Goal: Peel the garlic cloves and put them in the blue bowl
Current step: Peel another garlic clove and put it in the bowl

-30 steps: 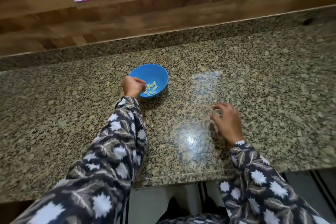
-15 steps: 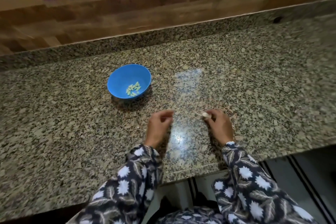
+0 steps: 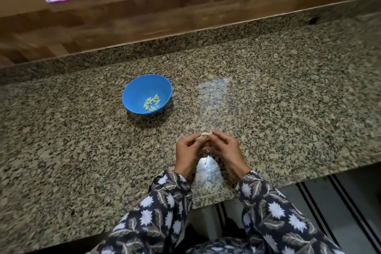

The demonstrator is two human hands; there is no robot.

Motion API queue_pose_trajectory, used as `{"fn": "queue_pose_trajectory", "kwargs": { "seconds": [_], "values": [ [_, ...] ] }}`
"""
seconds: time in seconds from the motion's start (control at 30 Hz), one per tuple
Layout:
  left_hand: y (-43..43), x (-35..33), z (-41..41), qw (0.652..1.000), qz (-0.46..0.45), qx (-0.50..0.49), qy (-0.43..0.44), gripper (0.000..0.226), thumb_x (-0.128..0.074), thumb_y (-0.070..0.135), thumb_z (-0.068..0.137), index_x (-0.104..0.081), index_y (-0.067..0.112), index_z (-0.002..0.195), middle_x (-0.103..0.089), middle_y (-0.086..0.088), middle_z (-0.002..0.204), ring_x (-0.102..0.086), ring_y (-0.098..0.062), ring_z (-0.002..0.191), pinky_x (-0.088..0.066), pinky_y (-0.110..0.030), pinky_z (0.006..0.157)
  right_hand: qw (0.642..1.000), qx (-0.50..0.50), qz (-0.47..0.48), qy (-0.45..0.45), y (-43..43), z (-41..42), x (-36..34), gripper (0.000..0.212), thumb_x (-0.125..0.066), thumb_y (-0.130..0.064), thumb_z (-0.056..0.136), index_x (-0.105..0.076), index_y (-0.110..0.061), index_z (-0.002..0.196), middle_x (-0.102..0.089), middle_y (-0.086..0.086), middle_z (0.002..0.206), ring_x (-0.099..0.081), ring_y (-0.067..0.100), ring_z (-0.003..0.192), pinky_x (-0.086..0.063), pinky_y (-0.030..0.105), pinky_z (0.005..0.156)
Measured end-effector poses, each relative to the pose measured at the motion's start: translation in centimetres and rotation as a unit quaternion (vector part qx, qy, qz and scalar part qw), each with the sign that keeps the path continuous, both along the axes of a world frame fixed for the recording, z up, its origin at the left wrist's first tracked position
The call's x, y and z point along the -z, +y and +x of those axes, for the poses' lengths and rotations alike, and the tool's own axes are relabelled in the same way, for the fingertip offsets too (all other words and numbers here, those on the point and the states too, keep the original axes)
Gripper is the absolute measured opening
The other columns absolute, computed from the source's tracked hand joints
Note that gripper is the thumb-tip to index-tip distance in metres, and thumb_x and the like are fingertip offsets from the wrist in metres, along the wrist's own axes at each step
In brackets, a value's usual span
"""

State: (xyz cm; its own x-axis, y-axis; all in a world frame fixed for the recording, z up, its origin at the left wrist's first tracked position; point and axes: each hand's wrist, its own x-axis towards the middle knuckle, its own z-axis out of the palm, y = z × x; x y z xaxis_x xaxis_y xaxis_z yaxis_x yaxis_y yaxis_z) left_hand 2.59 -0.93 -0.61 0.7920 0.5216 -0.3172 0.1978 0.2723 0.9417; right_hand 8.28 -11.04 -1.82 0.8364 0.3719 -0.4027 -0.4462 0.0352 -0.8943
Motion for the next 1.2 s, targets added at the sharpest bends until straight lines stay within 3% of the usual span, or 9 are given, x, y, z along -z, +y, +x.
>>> {"fn": "queue_pose_trajectory", "kwargs": {
  "seconds": [0.1, 0.2, 0.43, 0.6, 0.77, 0.87, 0.97, 1.1, 1.2],
  "values": [
    [0.2, 0.3, -0.3, 0.978, 0.204, 0.031, 0.013, 0.019, -0.067, 0.008, 0.084, -0.069, 0.014, 0.102, -0.071, 0.005, 0.089, -0.068, -0.008, 0.080, -0.055, -0.018, 0.068, 0.999, 0.017, -0.015, -0.026, 0.3, -0.2, 0.0, 0.029, -0.059, -0.003, 0.085, -0.060, 0.001, 0.114, -0.066, 0.009, 0.102, -0.066, 0.027, 0.092, -0.057, 0.028, 0.075],
    [0.9, 0.8, -0.3, 0.880, 0.463, 0.098, 0.038, 0.025, -0.065, 0.026, 0.085, -0.069, 0.018, 0.109, -0.068, 0.001, 0.102, -0.064, -0.011, 0.083, -0.055, -0.025, 0.072, 0.994, 0.013, -0.069, -0.081, 0.3, 0.0, 0.3, 0.027, -0.059, -0.004, 0.086, -0.061, 0.000, 0.113, -0.067, 0.015, 0.103, -0.067, 0.024, 0.088, -0.057, 0.035, 0.075],
    [1.3, 0.5, 0.5, 0.796, 0.593, 0.108, -0.045, 0.021, -0.071, 0.012, 0.079, -0.070, 0.009, 0.100, -0.072, -0.008, 0.088, -0.067, -0.015, 0.062, -0.055, -0.023, 0.055, 0.939, -0.048, -0.195, -0.279, 0.6, 0.1, -0.8, 0.032, -0.058, -0.006, 0.086, -0.058, -0.003, 0.118, -0.063, 0.009, 0.117, -0.065, 0.015, 0.095, -0.054, 0.022, 0.079],
    [1.2, 0.0, 0.7, 0.869, 0.484, 0.102, -0.020, 0.018, -0.069, 0.009, 0.082, -0.071, 0.007, 0.100, -0.073, -0.005, 0.090, -0.069, -0.012, 0.074, -0.057, -0.021, 0.069, 0.927, -0.061, -0.200, -0.313, 0.3, 0.3, -0.6, 0.030, -0.059, -0.005, 0.085, -0.060, -0.003, 0.115, -0.064, 0.010, 0.114, -0.060, 0.008, 0.093, -0.051, 0.014, 0.079],
    [1.6, -0.7, 1.1, 0.990, 0.079, 0.097, 0.062, 0.016, -0.063, 0.005, 0.085, -0.068, 0.003, 0.100, -0.071, -0.014, 0.090, -0.070, -0.020, 0.074, -0.058, -0.027, 0.066, 0.942, -0.051, -0.195, -0.269, -0.2, 0.5, 0.2, 0.026, -0.060, -0.013, 0.086, -0.064, -0.009, 0.111, -0.068, 0.007, 0.106, -0.066, 0.015, 0.087, -0.056, 0.030, 0.075],
    [2.1, -0.4, 0.9, 0.994, -0.077, 0.026, 0.071, 0.018, -0.059, 0.002, 0.087, -0.065, -0.001, 0.104, -0.069, -0.017, 0.089, -0.067, -0.020, 0.071, -0.058, -0.024, 0.063, 0.932, -0.064, -0.233, -0.271, -0.6, 1.2, 0.4, 0.025, -0.057, -0.015, 0.088, -0.064, -0.011, 0.112, -0.069, 0.008, 0.103, -0.055, -0.007, 0.054, -0.044, 0.009, 0.049],
    [3.1, 0.2, 0.7, 0.992, -0.063, 0.033, 0.105, 0.017, -0.058, 0.000, 0.087, -0.067, 0.000, 0.102, -0.067, -0.014, 0.086, -0.061, -0.017, 0.066, -0.057, -0.022, 0.060, 0.899, -0.074, -0.313, -0.297, -2.3, 2.8, 0.5, 0.027, -0.056, -0.014, 0.089, -0.062, -0.007, 0.114, -0.068, 0.009, 0.106, -0.048, -0.005, 0.050, -0.039, 0.007, 0.045],
    [3.6, 0.7, 1.1, 0.988, 0.031, 0.043, 0.144, 0.015, -0.062, 0.003, 0.086, -0.068, 0.000, 0.099, -0.068, -0.019, 0.098, -0.064, -0.020, 0.077, -0.057, -0.021, 0.064, 0.843, -0.080, -0.411, -0.337, -4.6, 5.6, 0.9, 0.029, -0.056, -0.010, 0.088, -0.060, -0.009, 0.117, -0.063, 0.012, 0.116, -0.061, 0.017, 0.091, -0.047, 0.018, 0.081],
    [3.9, 0.7, 1.5, 0.975, 0.133, 0.047, 0.170, 0.014, -0.071, 0.001, 0.078, -0.070, 0.000, 0.092, -0.071, -0.012, 0.090, -0.069, -0.018, 0.075, -0.057, -0.022, 0.066, 0.788, -0.089, -0.482, -0.372, -4.8, 5.7, 0.8, 0.047, -0.057, -0.016, 0.088, -0.045, -0.017, 0.133, -0.042, 0.009, 0.140, -0.040, 0.024, 0.128, -0.028, 0.029, 0.108]
  ]
}}
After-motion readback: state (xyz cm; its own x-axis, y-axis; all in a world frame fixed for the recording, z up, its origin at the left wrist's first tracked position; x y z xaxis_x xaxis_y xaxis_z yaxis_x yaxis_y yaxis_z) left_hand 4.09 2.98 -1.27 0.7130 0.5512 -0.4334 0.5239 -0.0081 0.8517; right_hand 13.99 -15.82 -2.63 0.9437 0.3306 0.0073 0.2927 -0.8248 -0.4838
